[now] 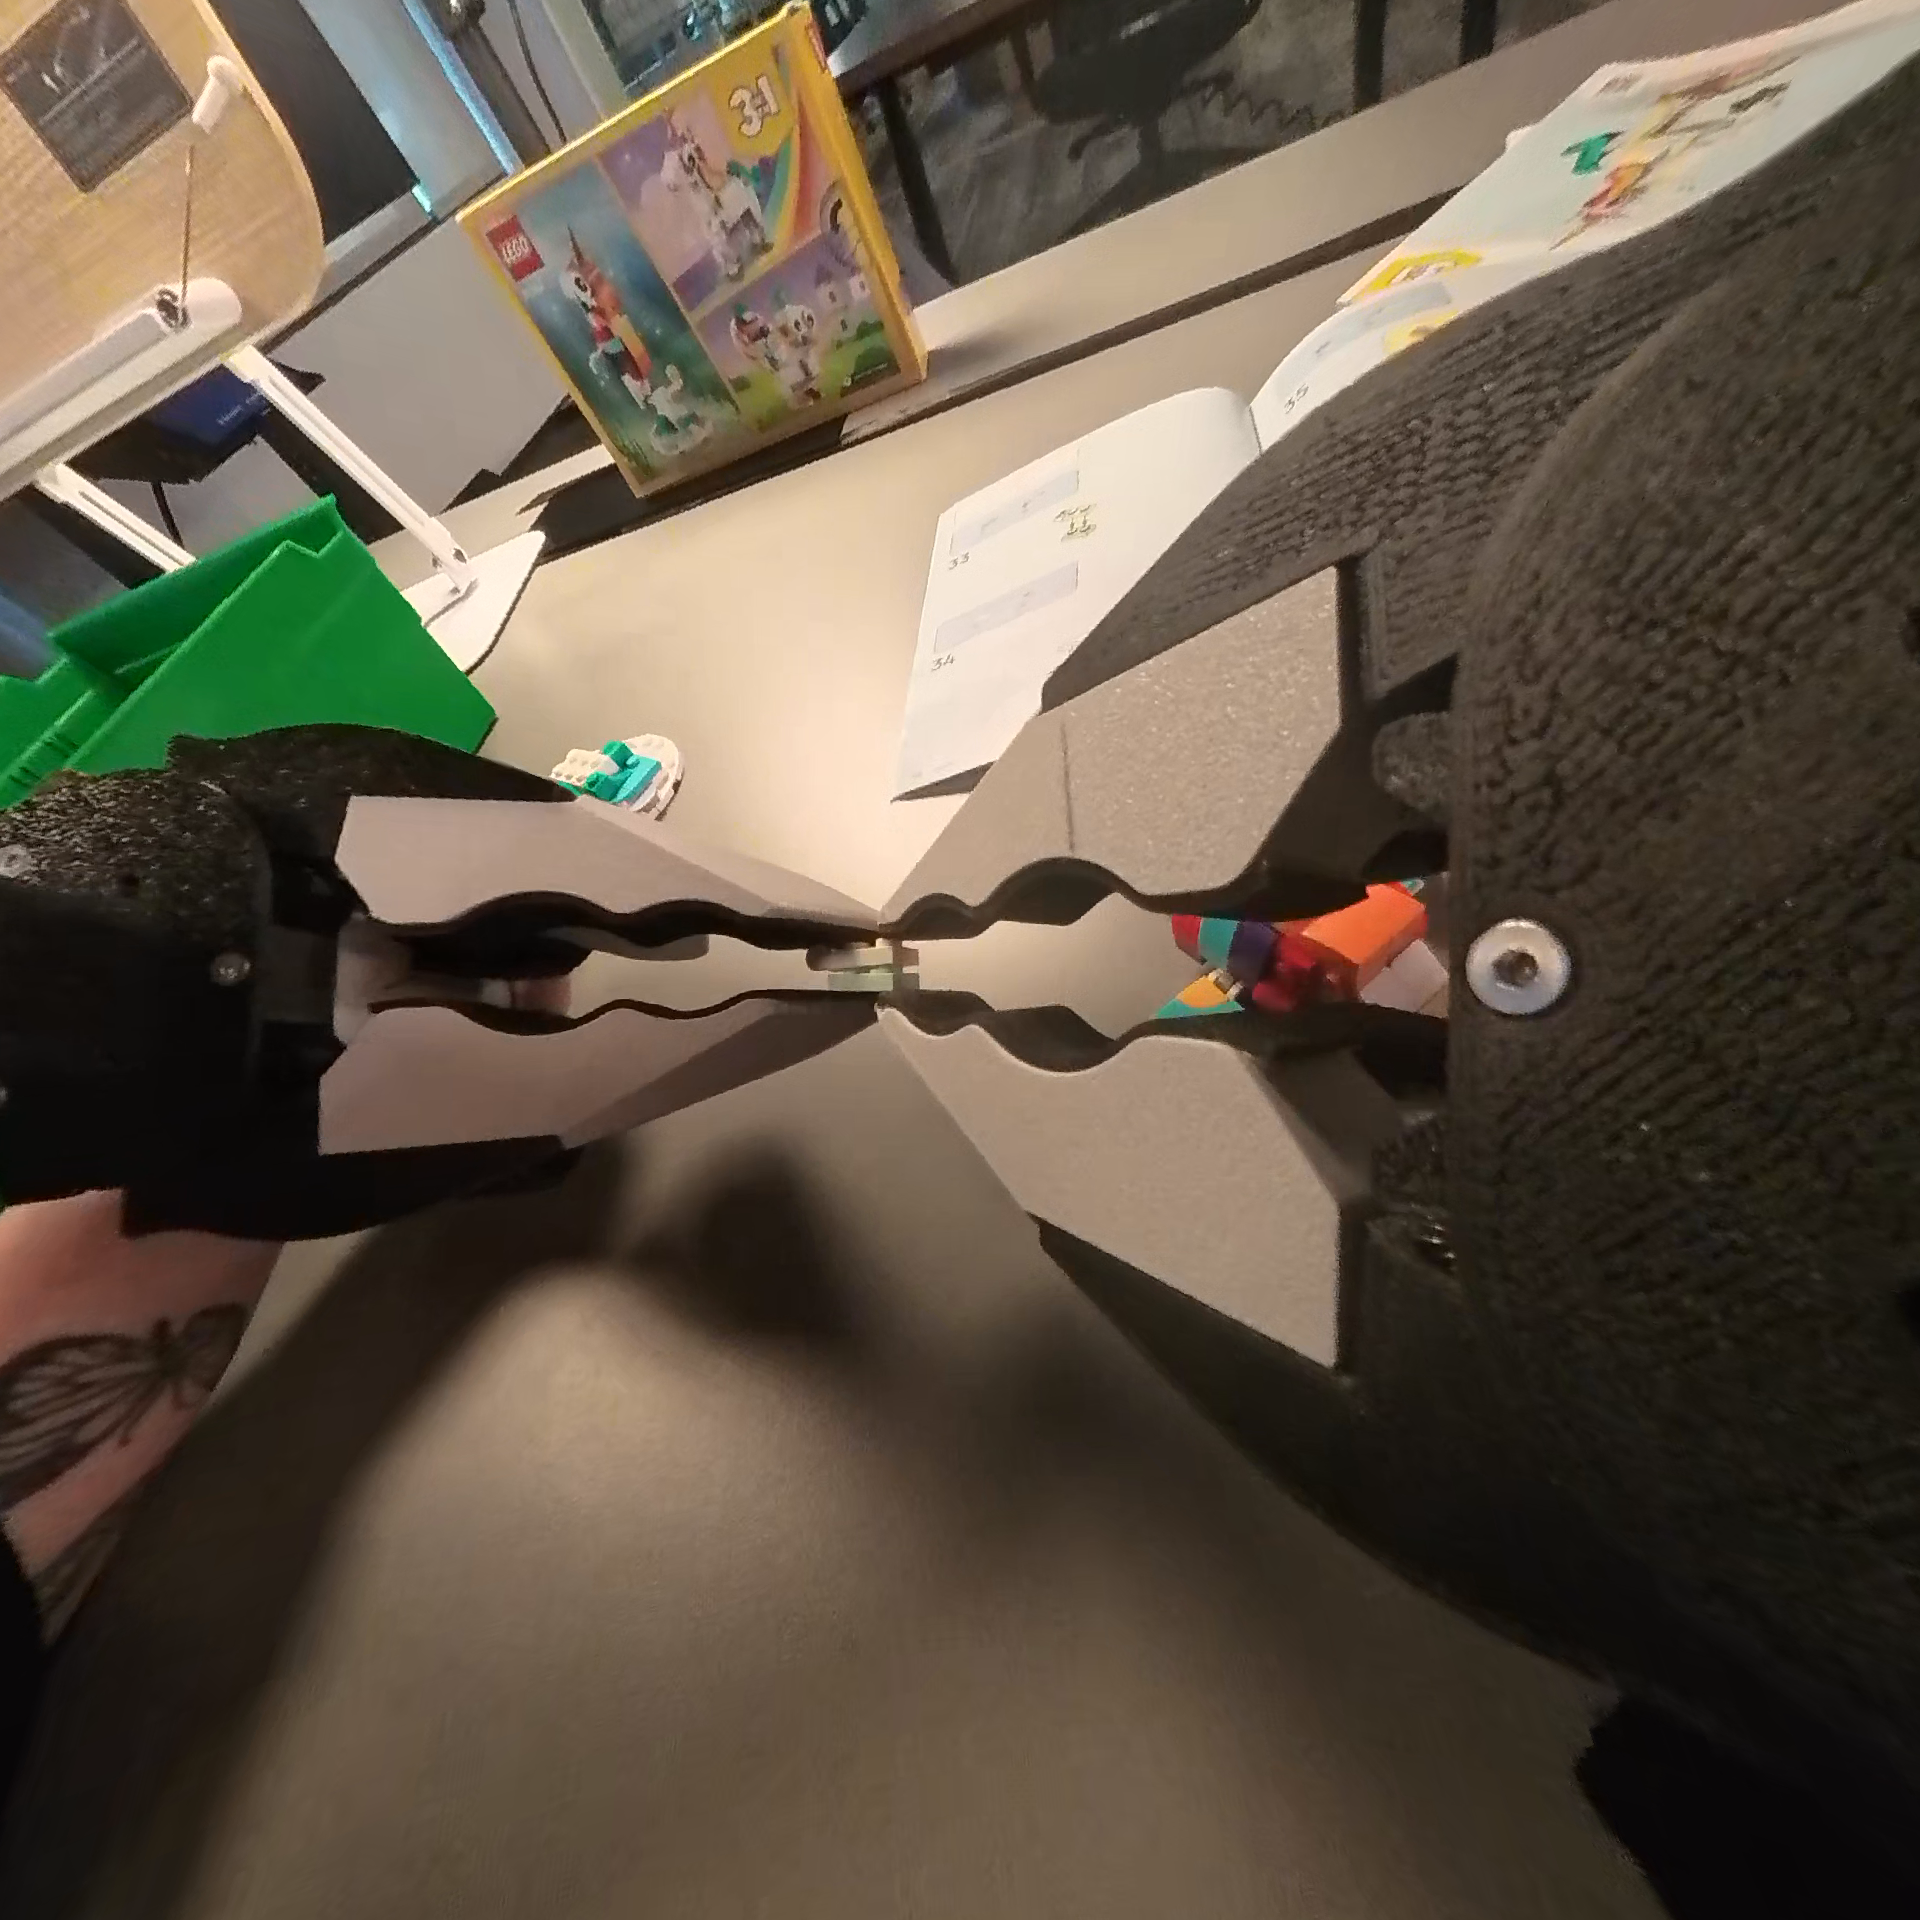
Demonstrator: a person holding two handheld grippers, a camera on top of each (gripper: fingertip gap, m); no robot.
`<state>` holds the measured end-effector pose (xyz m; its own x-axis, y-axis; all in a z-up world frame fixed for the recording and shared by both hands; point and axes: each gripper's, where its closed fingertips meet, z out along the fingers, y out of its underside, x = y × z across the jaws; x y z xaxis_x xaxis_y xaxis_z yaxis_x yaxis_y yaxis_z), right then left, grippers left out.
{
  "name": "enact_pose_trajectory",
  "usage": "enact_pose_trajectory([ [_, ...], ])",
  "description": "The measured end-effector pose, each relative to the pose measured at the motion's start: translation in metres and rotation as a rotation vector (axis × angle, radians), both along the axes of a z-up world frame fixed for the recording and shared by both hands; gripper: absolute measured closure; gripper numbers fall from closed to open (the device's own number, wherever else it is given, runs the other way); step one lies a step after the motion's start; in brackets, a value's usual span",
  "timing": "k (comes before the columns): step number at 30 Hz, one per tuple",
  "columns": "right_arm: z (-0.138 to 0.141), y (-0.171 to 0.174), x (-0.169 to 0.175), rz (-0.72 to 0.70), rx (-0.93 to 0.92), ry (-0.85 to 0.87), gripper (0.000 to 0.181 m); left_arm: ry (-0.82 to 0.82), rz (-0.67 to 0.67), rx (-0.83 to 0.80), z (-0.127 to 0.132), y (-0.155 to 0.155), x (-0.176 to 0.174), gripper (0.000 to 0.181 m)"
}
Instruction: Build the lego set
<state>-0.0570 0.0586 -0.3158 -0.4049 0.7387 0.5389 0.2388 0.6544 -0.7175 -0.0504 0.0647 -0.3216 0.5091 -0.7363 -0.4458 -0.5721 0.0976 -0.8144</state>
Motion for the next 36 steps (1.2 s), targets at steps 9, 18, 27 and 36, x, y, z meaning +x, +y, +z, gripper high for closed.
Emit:
enact_pose_trajectory([
  [9,-0.006,0.001,0.002,-0.008,0.015,-0.038,0.175,0.098,0.003,0.007,-0.007,0.0,0.001,0.175],
  [18,-0.004,0.002,0.0,-0.018,0.026,-0.019,0.175,0.028,0.031,-0.011,-0.003,0.003,-0.001,0.171],
  [27,0.009,0.003,0.002,0.039,0.136,0.132,0.175,-0.574,-0.033,-0.392,0.032,-0.003,-0.009,0.157],
  [36,0.012,-0.002,-0.001,0.054,0.249,0.187,0.174,-0.609,-0.053,-0.549,0.021,-0.007,-0.007,0.175],
])
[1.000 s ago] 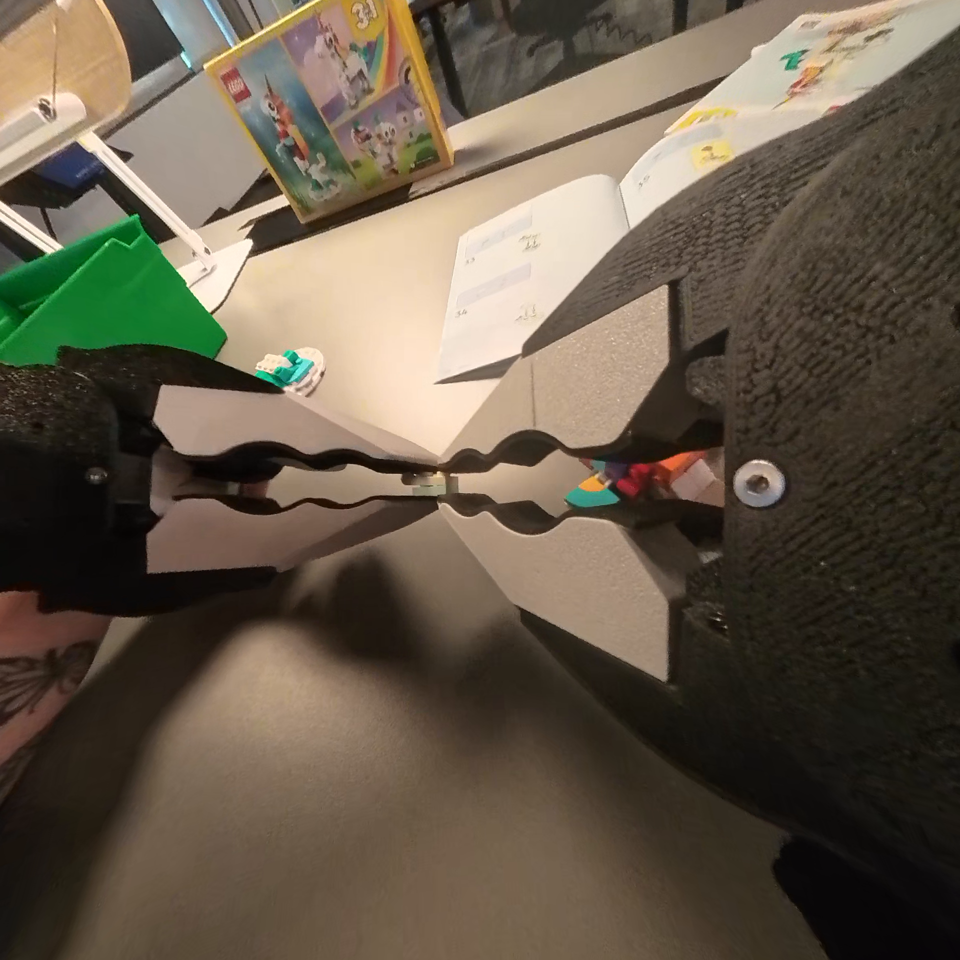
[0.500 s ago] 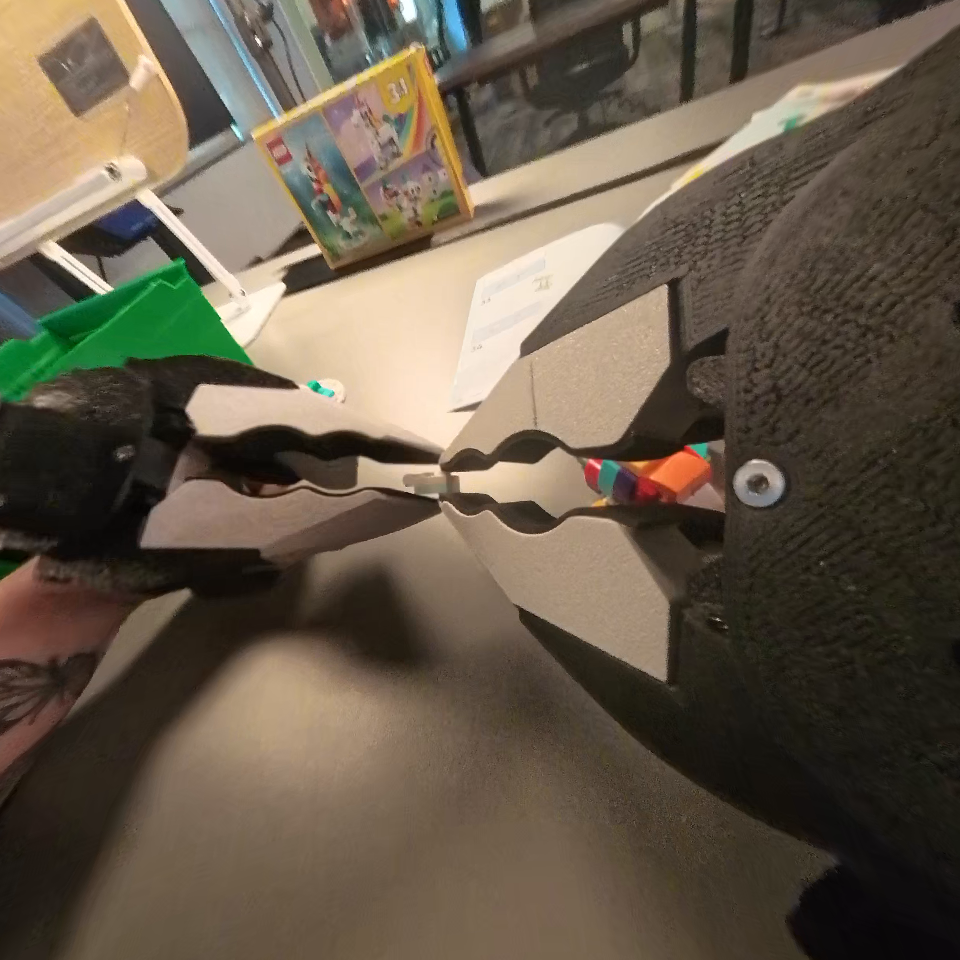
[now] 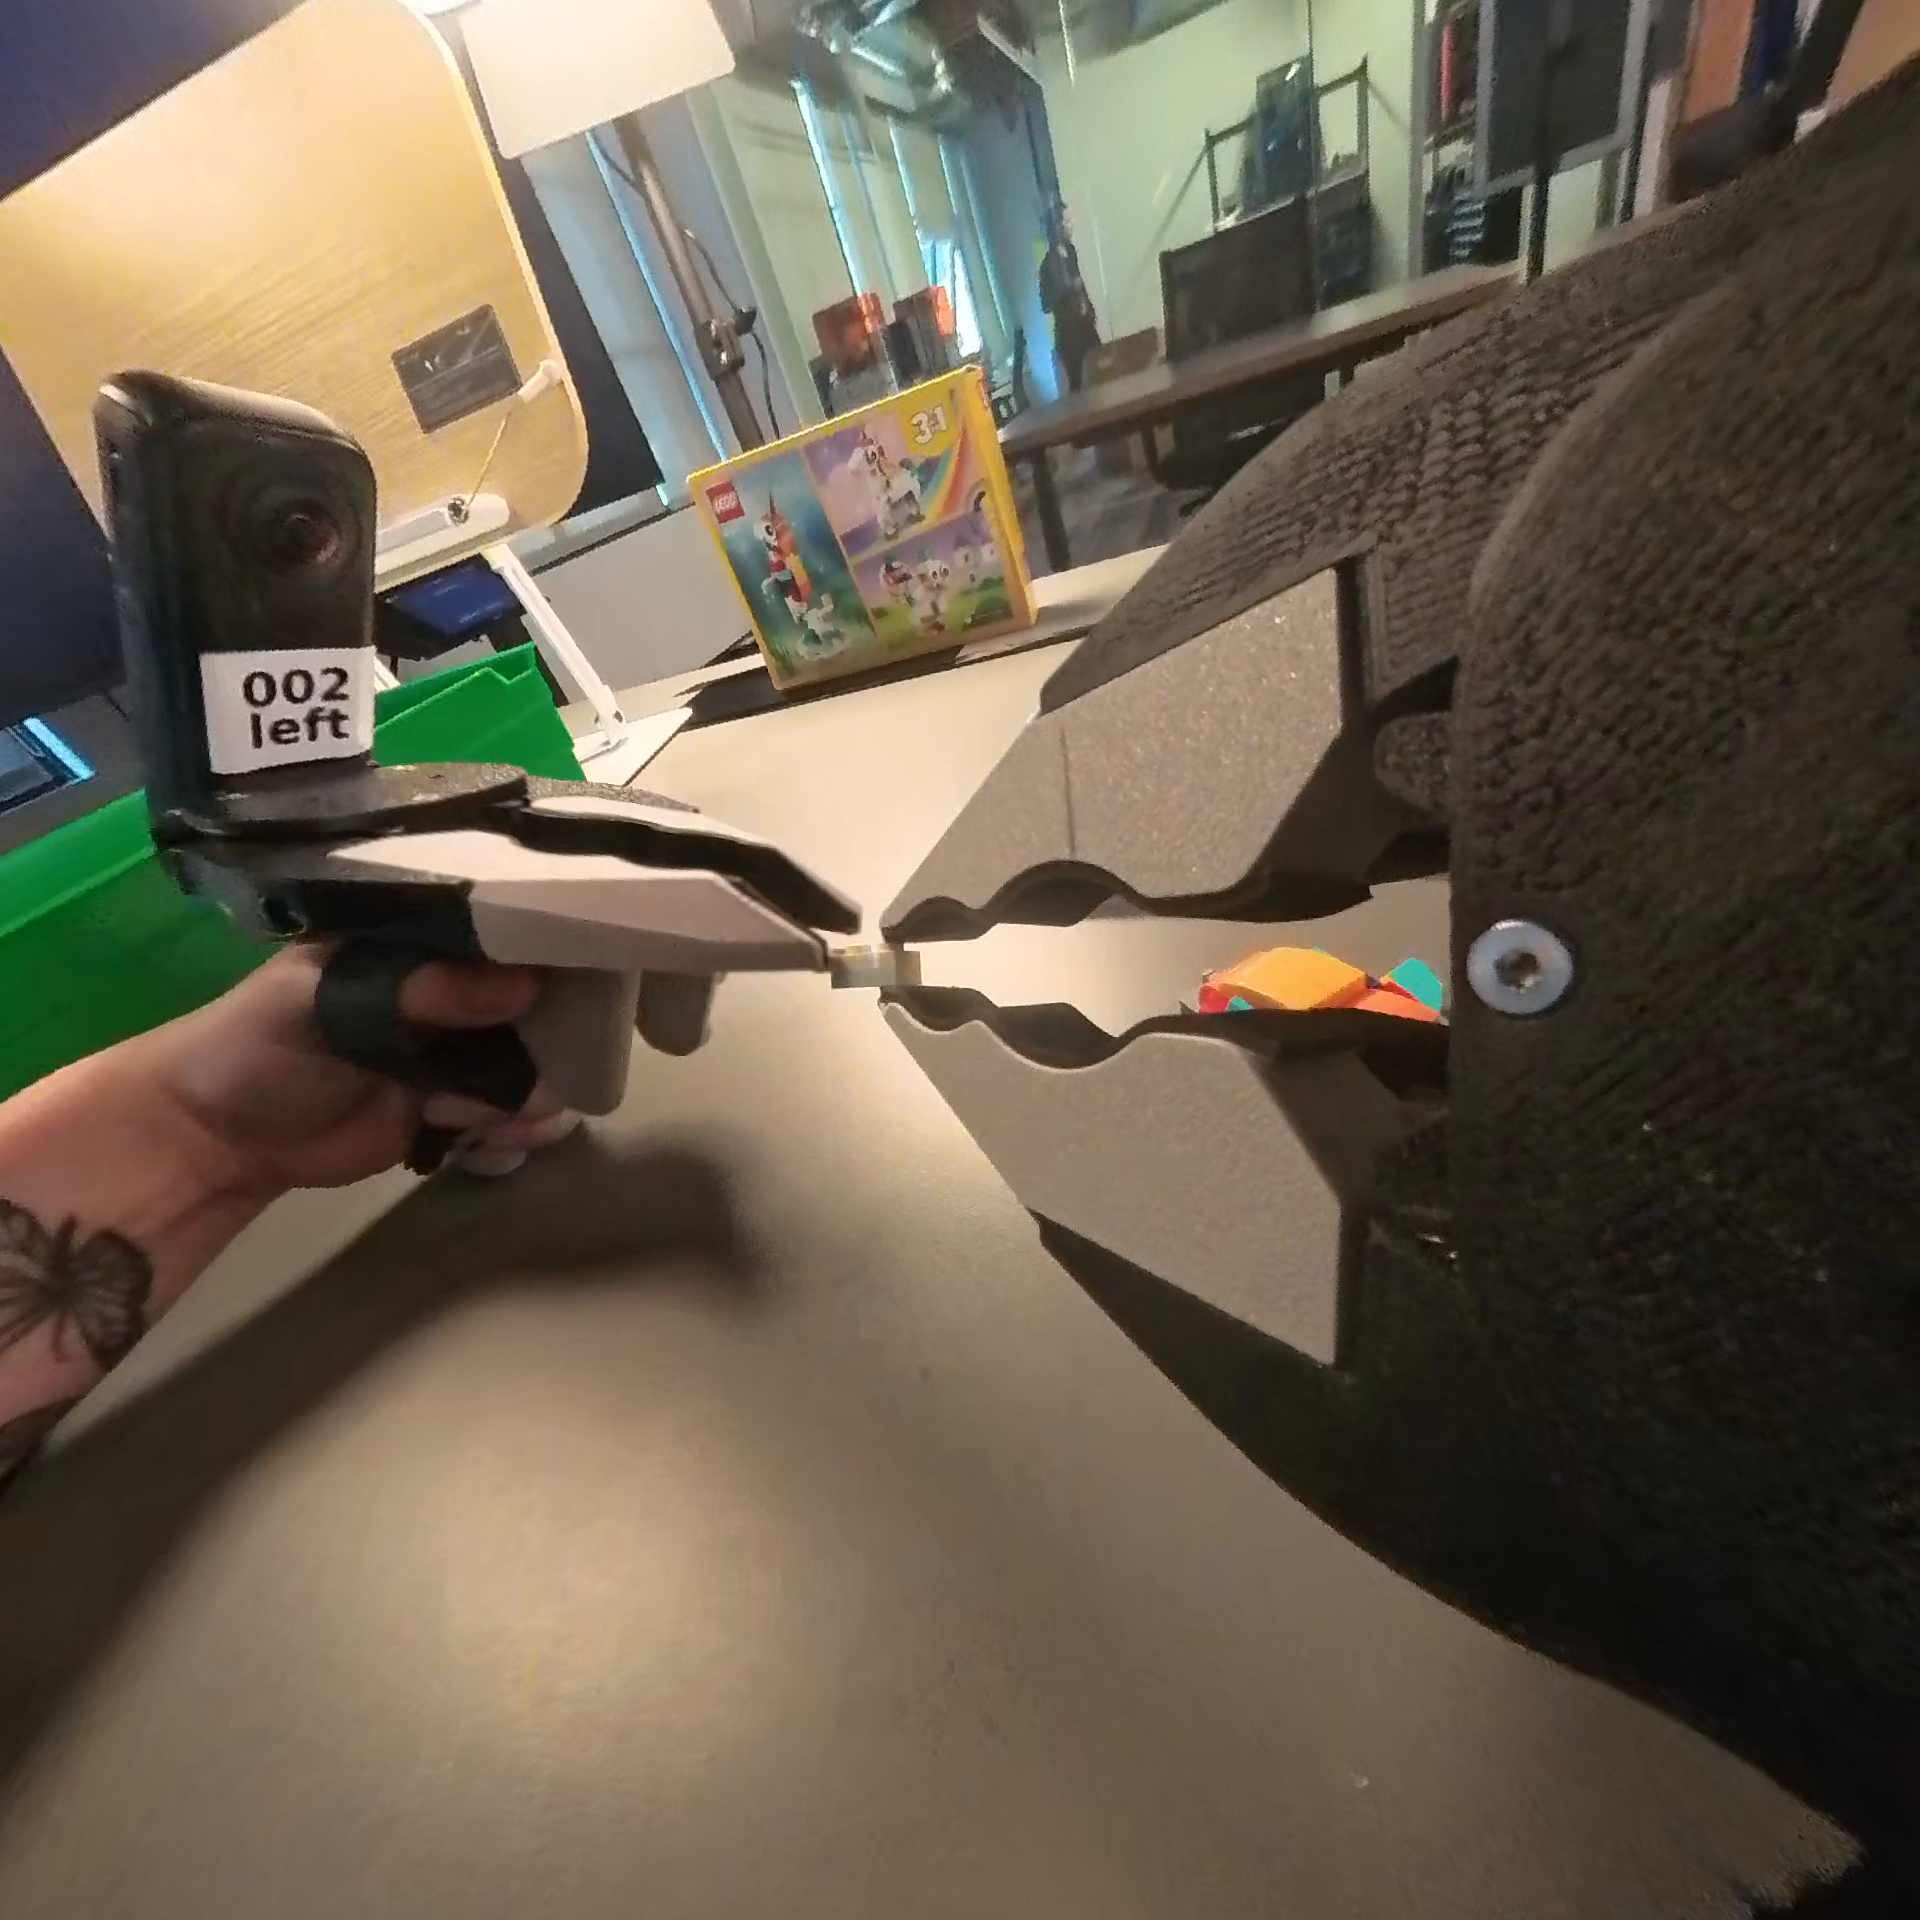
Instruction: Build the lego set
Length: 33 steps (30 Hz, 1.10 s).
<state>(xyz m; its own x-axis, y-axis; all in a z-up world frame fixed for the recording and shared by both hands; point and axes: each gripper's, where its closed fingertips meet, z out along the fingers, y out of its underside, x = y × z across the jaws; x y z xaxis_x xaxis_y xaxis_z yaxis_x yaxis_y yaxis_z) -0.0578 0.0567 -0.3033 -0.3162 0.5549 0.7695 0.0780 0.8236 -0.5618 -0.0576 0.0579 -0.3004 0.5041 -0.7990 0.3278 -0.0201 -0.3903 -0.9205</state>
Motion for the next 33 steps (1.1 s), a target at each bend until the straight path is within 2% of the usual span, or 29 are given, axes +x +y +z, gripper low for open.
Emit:
enact_pose_trajectory([
  [4,0.002,-0.001,0.0,0.007,0.001,0.013,0.174,-0.016,-0.015,-0.078,-0.005,-0.002,-0.002,0.161],
  [9,0.005,-0.005,0.001,0.018,0.022,0.024,0.174,-0.044,-0.039,-0.094,-0.004,-0.005,-0.001,0.164],
  [13,0.003,-0.008,0.001,0.028,0.044,0.018,0.175,-0.06,-0.1,-0.183,-0.009,-0.013,0.006,0.153],
  [19,0.002,-0.01,0.0,0.031,0.067,0.017,0.174,-0.128,-0.109,-0.185,-0.002,-0.014,0.002,0.165],
  [22,0.001,-0.011,0.0,0.037,0.072,0.013,0.174,-0.112,-0.108,-0.185,-0.003,-0.014,0.003,0.163],
  [24,0.001,-0.012,0.0,0.036,0.072,0.013,0.174,-0.105,-0.113,-0.179,-0.004,-0.015,0.004,0.175],
  [28,0.0,-0.009,-0.001,0.019,0.074,0.021,0.174,-0.06,-0.089,-0.14,-0.005,-0.014,0.002,0.175],
  [33,0.003,0.012,-0.002,-0.079,0.08,0.073,0.152,0.082,-0.004,-0.064,-0.014,-0.005,-0.01,0.175],
])
